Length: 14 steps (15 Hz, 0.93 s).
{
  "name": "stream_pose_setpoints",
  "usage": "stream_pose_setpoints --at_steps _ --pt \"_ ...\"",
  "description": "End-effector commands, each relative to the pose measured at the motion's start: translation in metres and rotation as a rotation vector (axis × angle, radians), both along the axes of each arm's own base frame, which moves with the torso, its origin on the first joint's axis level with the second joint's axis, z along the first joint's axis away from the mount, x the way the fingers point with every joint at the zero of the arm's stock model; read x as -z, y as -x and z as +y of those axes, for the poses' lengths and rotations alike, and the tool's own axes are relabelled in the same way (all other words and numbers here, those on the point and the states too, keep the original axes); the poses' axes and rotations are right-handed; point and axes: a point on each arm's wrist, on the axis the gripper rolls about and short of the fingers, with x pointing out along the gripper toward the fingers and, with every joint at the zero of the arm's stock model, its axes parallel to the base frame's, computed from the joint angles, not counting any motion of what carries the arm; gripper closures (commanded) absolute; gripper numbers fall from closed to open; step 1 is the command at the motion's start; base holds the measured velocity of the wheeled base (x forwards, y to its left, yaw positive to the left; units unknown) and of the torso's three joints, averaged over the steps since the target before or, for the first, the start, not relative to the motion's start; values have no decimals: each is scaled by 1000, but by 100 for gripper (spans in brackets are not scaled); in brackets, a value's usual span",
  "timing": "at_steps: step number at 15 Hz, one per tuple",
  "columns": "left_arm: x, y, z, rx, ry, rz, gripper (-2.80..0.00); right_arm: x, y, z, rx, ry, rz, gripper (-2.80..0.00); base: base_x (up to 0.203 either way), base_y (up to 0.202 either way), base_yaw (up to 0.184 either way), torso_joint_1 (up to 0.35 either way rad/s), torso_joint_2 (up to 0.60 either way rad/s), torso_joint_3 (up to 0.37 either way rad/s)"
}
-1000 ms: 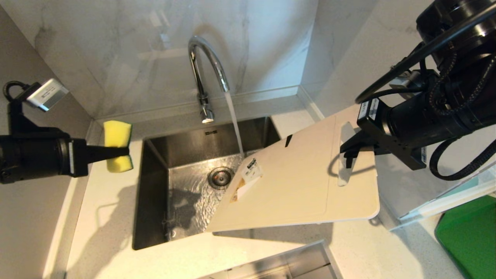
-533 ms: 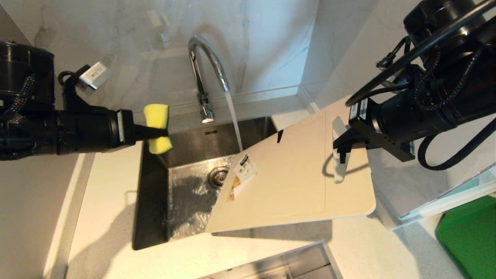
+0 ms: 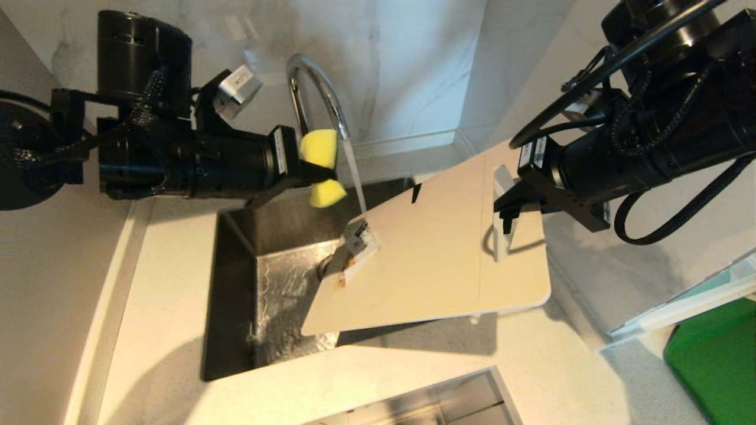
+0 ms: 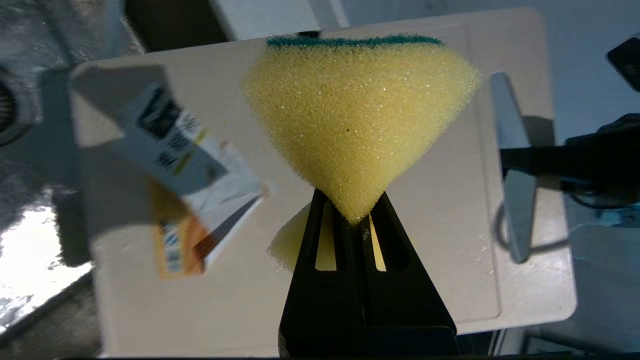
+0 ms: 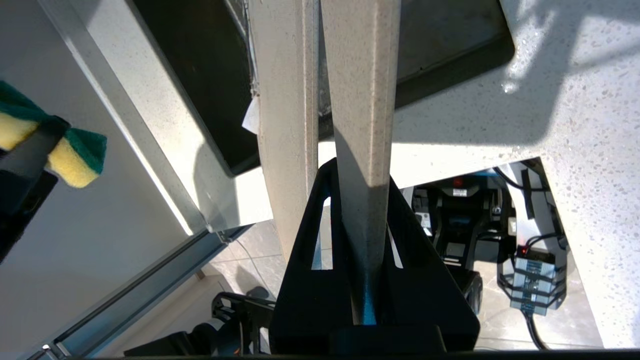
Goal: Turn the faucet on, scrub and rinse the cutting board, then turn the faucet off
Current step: Scrub the cutting board underwater
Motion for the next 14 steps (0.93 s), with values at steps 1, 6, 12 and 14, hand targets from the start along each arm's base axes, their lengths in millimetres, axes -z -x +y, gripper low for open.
stream_pose_setpoints --at_steps 1,6,12,14 --pt "8 -12 -32 48 0 30 0 1 -2 1 1 -3 10 0 0 0 0 0 0 0" --pt "23 -18 -76 121 -7 66 0 -4 -3 1 3 -26 -31 0 0 0 0 0 0 0" --pt "40 -10 -95 173 -58 135 0 -6 -4 1 9 -40 -46 0 0 0 0 0 0 0" --pt "50 -10 -99 177 -77 156 0 -8 -4 1 9 -44 -54 0 0 0 0 0 0 0"
